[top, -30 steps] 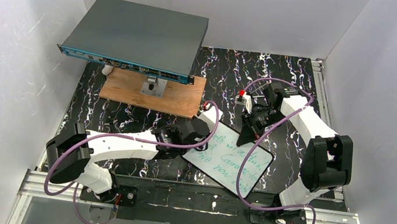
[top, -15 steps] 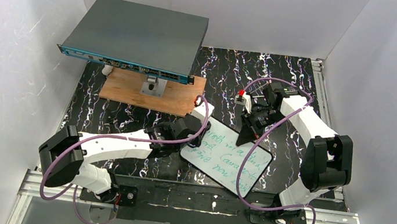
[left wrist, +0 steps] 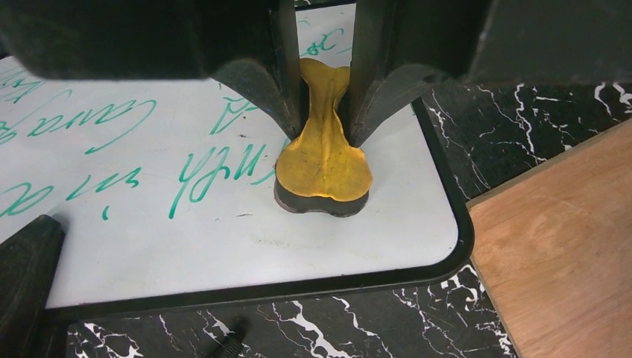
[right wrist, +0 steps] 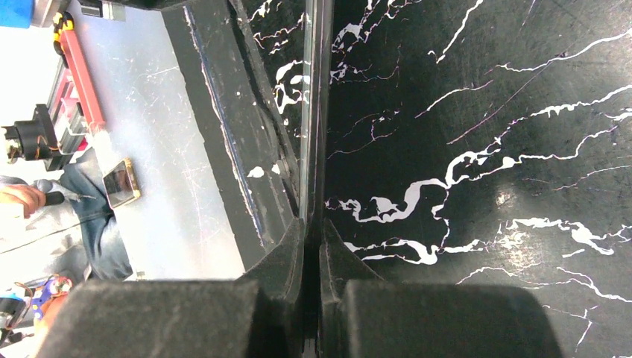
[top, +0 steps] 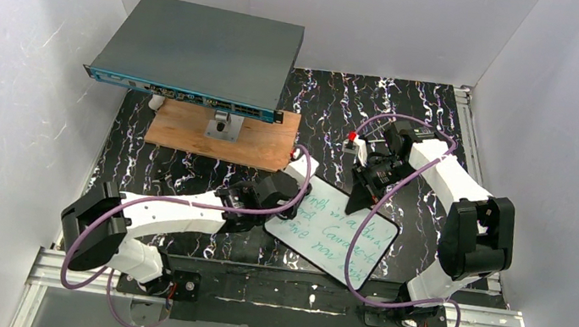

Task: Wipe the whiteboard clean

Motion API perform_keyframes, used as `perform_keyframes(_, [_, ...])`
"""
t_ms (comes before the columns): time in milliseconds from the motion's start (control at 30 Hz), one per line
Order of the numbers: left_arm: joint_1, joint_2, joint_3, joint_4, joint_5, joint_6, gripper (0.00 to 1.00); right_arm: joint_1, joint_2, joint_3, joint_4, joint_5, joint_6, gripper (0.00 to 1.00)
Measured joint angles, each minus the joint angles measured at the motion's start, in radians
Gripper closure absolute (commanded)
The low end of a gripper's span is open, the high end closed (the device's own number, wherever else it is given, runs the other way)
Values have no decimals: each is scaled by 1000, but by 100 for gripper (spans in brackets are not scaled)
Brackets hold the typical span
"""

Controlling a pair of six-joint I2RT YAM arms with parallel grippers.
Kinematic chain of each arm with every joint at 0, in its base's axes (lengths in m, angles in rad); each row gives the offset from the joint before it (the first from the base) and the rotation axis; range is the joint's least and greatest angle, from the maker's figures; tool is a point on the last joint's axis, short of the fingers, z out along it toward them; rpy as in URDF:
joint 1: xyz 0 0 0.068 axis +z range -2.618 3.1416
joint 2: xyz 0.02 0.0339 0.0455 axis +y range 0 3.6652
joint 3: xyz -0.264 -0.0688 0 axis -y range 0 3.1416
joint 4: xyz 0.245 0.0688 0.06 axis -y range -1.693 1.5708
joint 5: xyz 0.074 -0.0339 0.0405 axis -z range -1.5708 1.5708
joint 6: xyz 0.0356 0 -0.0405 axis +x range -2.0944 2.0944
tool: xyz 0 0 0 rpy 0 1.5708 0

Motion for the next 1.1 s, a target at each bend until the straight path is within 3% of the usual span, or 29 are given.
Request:
perform_keyframes(367, [57,-32,-1,-27,22,-80,100,0,0,0,11,-12,-3,99])
perform_keyframes(833, [37,-59,-73,92,77,-38,100,0,0,0,6,-19,-21,99])
perform_keyframes(1100, [112,-130,-101,69,65,-104,100,2,0,0,6,-26,-26,99])
